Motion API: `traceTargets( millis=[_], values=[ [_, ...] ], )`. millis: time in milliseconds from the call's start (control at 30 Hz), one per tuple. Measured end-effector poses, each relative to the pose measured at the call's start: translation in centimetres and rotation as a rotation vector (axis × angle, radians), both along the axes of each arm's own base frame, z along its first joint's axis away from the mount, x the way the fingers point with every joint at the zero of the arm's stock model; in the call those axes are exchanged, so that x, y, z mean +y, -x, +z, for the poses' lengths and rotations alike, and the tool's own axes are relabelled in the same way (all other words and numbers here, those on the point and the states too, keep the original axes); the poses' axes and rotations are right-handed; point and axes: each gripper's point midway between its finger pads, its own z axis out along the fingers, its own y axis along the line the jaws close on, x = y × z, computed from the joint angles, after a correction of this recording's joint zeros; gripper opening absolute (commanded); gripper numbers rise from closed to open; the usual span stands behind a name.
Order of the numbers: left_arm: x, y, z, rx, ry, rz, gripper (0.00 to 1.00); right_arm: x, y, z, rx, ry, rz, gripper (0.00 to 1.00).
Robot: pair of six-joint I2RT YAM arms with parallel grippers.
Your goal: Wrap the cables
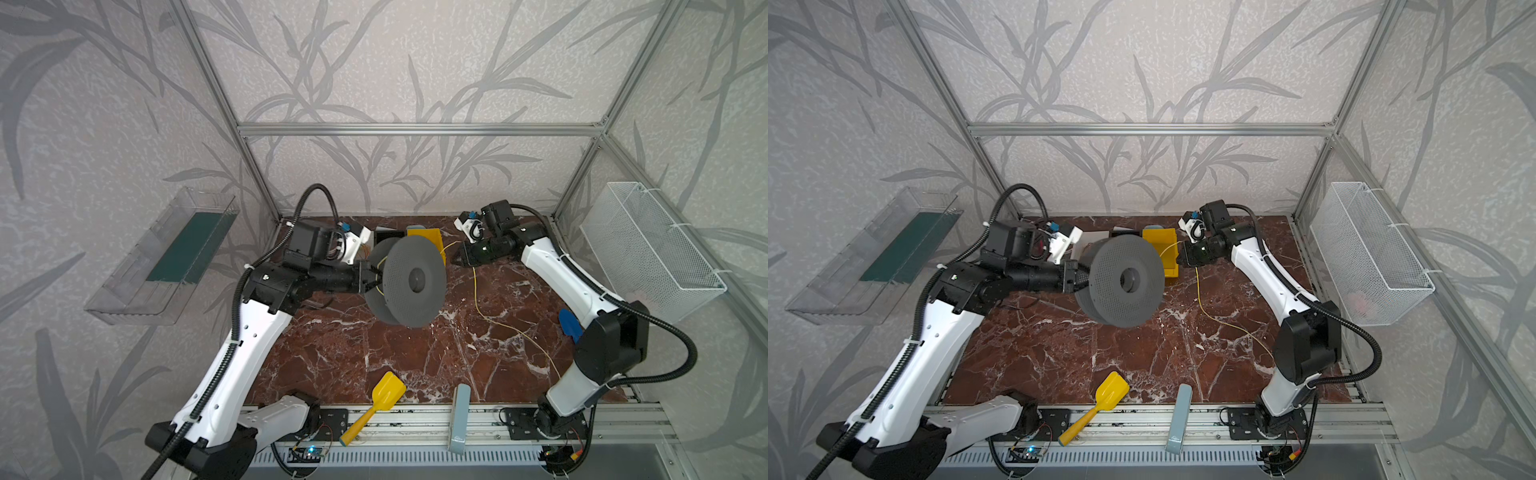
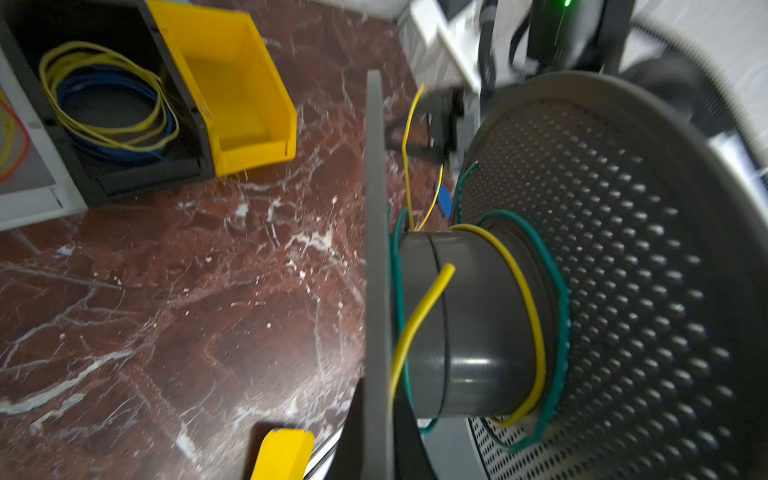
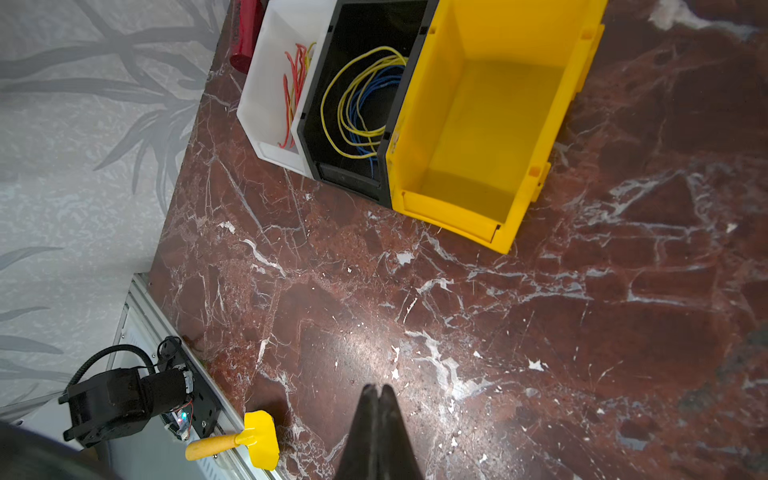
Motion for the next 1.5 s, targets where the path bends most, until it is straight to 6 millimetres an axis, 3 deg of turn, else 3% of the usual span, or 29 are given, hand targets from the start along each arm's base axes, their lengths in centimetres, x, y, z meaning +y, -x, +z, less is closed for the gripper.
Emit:
traceTargets(
  millis=[167, 433, 667, 900, 1000, 1300, 1500],
  values=[
    [0.8, -1.2, -5.7, 0.002, -0.231, 0.021, 0.0, 1.2, -0.4, 1.2, 0.025, -0.014, 0.034, 0.0],
    [-1.3, -2.2, -8.0, -0.089, -0.482, -0.062, 0.0, 3.0, 0.5, 4.1, 0.05, -0.133, 0.092, 0.0],
    [-1.6, -4.9, -8.8, -0.13, -0.664, -0.029, 0.0, 4.8, 1.6, 5.9, 0.098, -0.301, 0.139, 0.0],
    [-1.0, -7.7, -8.5, -0.167, -0.792, 0.041, 0.0, 5.4, 2.8, 6.5, 0.129, -0.431, 0.154, 0.0],
    [-0.7, -8.0, -8.4, -0.178, -0.827, 0.055, 0.0, 5.7, 3.0, 6.3, 0.158, -0.477, 0.155, 0.0],
    [-0.1, -8.0, -8.2, -0.205, -0.835, 0.074, 0.0, 8.1, 5.6, 8.7, 0.198, -0.601, 0.256, 0.01],
    [0.7, -6.5, -7.5, -0.234, -0.782, 0.081, 0.0, 8.7, 7.6, 9.9, 0.224, -0.641, 0.295, 0.11]
  ],
)
